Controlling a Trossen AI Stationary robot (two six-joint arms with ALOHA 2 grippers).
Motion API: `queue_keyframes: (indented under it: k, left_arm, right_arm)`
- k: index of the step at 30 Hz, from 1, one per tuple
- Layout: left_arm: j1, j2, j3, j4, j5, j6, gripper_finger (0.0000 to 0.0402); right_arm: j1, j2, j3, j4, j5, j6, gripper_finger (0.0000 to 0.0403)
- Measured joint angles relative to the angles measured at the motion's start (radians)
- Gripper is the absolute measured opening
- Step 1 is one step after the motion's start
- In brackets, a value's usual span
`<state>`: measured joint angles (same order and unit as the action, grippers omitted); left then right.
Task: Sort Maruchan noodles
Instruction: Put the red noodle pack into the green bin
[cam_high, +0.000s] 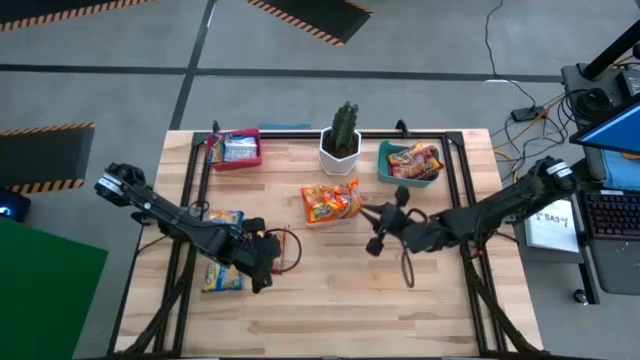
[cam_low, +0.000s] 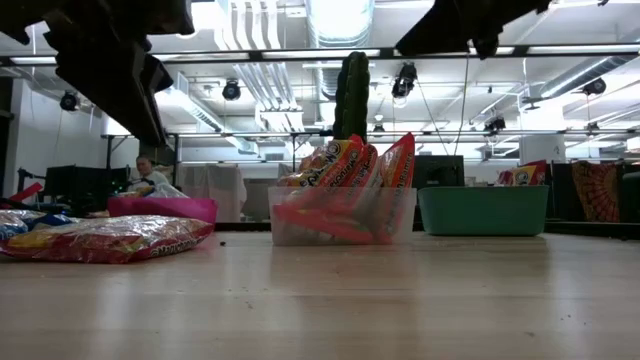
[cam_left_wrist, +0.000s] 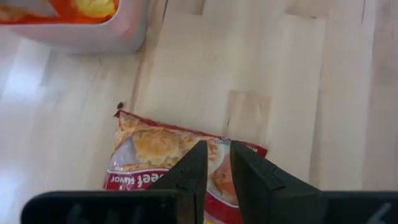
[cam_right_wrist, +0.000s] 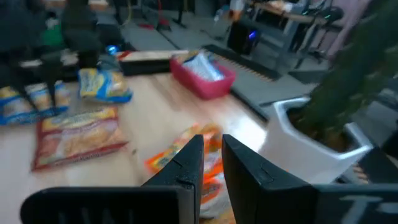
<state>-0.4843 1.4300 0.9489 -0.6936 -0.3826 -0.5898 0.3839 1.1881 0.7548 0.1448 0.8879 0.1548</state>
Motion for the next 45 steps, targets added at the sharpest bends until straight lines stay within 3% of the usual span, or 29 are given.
queue_keyframes:
  k: [5, 10, 17, 25, 33, 42, 45]
  left_arm:
    - [0.002, 0.003, 0.004, -0.016, 0.0, 0.008, 0.0073]
    - [0.006, 0.0, -0.002, -0.03, -0.005, 0.005, 0.0116]
    - [0.008, 0.008, -0.021, -0.027, -0.05, 0.071, 0.0164]
    - [0.033, 0.008, -0.065, -0.02, -0.053, 0.165, 0.0169]
    - [0.076, -0.009, -0.153, 0.104, -0.044, 0.29, 0.0169]
    - [0.167, -0.103, -0.284, 0.209, -0.043, 0.295, 0.0169]
    - [0.205, -0.146, -0.343, 0.31, 0.003, 0.312, 0.0169]
  right_arm:
    - [-0.004, -0.093, -0.026, 0.007, -0.014, -0.046, 0.0047]
    - [-0.005, -0.128, -0.1, 0.001, -0.111, -0.039, 0.0047]
    - [-0.005, -0.149, -0.135, 0.003, -0.111, -0.039, 0.0047]
    - [-0.005, -0.166, -0.135, 0.003, -0.179, -0.023, 0.0047]
    - [-0.004, -0.165, -0.135, 0.003, -0.191, -0.005, 0.0047]
    - [-0.005, -0.164, -0.14, 0.002, -0.218, 0.031, 0.0047]
    - [-0.005, -0.164, -0.15, 0.003, -0.218, 0.032, 0.0047]
